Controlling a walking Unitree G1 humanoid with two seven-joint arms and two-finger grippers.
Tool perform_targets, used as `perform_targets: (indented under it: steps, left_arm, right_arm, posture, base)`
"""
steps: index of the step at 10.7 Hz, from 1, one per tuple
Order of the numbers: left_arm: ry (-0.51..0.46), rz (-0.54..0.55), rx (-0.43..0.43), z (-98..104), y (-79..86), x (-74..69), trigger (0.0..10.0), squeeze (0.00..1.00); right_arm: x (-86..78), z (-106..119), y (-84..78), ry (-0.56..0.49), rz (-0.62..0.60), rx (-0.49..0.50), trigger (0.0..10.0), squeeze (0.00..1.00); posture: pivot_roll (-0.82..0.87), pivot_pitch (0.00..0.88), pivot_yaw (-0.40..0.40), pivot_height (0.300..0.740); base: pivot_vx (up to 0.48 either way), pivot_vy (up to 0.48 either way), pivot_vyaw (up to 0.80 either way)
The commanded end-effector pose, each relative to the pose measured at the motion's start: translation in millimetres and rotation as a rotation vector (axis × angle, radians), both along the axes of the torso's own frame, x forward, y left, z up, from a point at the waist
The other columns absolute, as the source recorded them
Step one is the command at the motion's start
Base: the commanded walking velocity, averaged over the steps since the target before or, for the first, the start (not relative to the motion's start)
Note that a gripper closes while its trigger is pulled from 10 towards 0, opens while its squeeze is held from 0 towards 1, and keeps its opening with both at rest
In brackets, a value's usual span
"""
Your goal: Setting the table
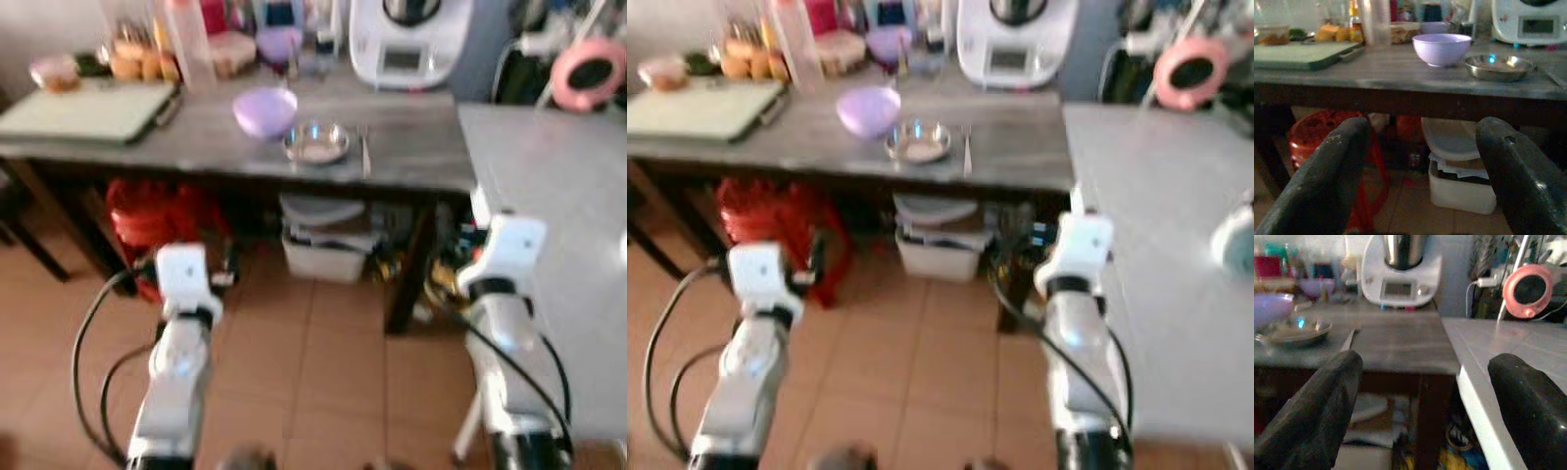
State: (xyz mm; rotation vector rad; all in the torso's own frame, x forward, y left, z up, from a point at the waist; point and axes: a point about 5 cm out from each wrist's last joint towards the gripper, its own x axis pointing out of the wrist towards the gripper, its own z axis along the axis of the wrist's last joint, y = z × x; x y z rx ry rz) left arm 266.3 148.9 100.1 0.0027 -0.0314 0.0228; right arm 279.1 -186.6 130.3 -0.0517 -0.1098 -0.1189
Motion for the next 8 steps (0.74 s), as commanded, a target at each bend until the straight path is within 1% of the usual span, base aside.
perform_targets:
  steps: [1,3,4,6,8]
  left_arm:
    - [-0.010,-0.013,0.002,1.3,2.6,-1.5,10.0,0.00]
    - [-0.027,-0.051,-0.009,3.8,-0.6,-3.1,10.0,0.00]
    - [-0.031,-0.066,-0.014,4.4,-2.1,-3.7,10.0,0.00]
    - [-0.029,-0.076,-0.031,4.0,-3.6,-3.7,10.0,0.00]
    - [-0.031,-0.086,-0.031,4.1,-4.6,-3.9,10.0,0.00]
  right_arm:
    - [3.6,10.0,9.7,-0.047,0.052,-0.028,10.0,0.00]
    - [7.2,11.0,8.0,-0.043,0.038,-0.022,10.0,0.00]
    - [7.2,9.9,6.8,-0.039,0.050,-0.007,10.0,0.00]
    - [8.0,8.1,5.4,-0.027,0.050,-0.029,10.0,0.00]
    - [7.5,6.4,3.8,-0.012,0.052,-0.033,10.0,0.00]
  posture:
    - [-0.02,0.000,0.017,0.740]
    - [-0.02,0.001,0.014,0.740]
    - [-0.02,0.005,0.011,0.740]
    - [-0.03,0.008,0.011,0.740]
    - [-0.04,0.014,0.010,0.740]
  base:
    - [0.000,0.000,0.00]
    - [0.000,0.000,0.00]
    - [0.000,0.000,0.00]
    - [0.000,-0.480,0.00]
    - [0.000,-0.472,0.00]
